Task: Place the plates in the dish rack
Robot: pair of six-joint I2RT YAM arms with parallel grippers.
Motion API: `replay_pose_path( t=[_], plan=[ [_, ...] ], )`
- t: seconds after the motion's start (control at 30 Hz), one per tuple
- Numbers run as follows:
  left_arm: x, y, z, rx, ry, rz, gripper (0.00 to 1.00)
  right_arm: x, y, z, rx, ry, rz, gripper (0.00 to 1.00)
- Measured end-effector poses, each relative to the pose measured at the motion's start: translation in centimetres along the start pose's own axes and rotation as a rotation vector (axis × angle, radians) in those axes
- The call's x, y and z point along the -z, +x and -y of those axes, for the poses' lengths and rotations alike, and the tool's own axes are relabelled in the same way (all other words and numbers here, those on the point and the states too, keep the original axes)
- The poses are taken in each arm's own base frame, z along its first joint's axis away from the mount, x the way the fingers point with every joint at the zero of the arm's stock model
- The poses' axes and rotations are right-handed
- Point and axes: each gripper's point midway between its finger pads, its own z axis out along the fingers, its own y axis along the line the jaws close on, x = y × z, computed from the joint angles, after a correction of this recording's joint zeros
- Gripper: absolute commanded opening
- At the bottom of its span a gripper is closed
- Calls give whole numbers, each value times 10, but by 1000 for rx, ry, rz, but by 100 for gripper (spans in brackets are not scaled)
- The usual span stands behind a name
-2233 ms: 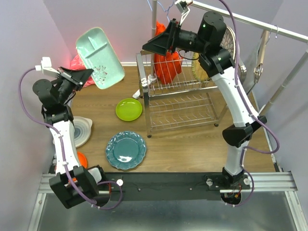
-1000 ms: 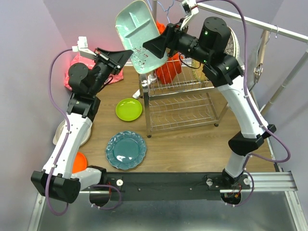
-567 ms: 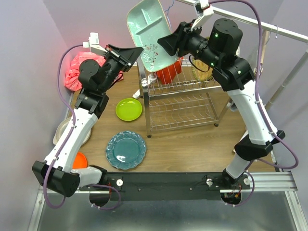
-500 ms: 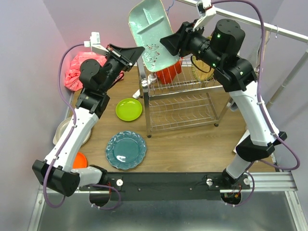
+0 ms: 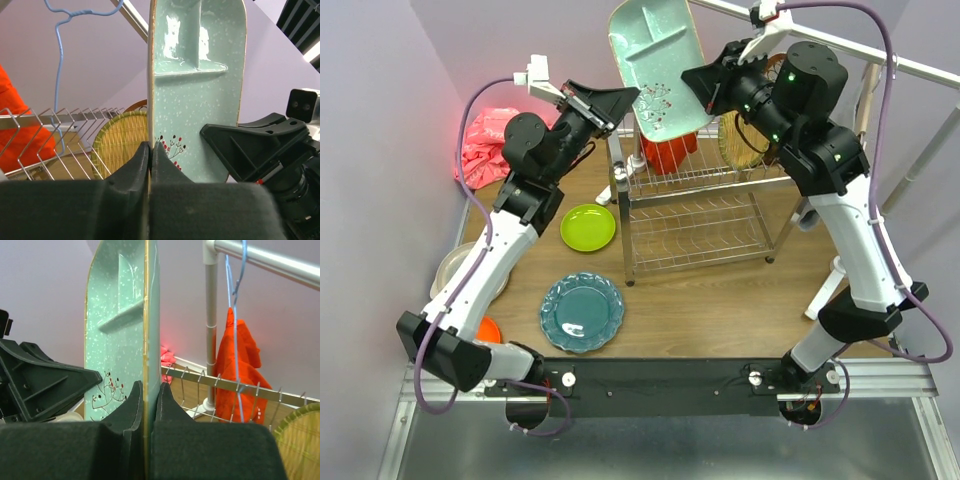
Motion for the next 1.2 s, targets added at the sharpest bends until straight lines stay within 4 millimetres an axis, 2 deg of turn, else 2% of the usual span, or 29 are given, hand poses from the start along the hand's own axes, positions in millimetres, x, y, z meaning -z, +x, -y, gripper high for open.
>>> replay_pose_path(
  t=[0.07,0.3,0.37,0.43,0.67,0.8,0.9,1.07,1.2],
  plan=[
    [-5,2,2,-4,12,-2,37,3,-4,2,10,11,9,0],
    [-15,4,31,-8,115,-7,52,17,-23,2,54,21,38,0],
    [-15,3,40,-14,142,-5,62,21,-31,1,71,22,58,0],
    [-14,1,46,-23,157,1,69,22,-35,0,87,23,68,0],
    [-8,-18,44,-112,74,55,71,27,-43,13,204,78,85,0],
    [10,-39,44,-181,7,115,72,32,-39,21,253,107,72,0],
    [27,-56,54,-225,-13,167,72,43,-33,28,297,131,49,0],
    [68,-83,64,-311,-80,266,75,57,-29,41,364,185,26,0],
    [100,-89,60,-334,-126,313,75,62,-25,52,409,234,6,0]
  ],
)
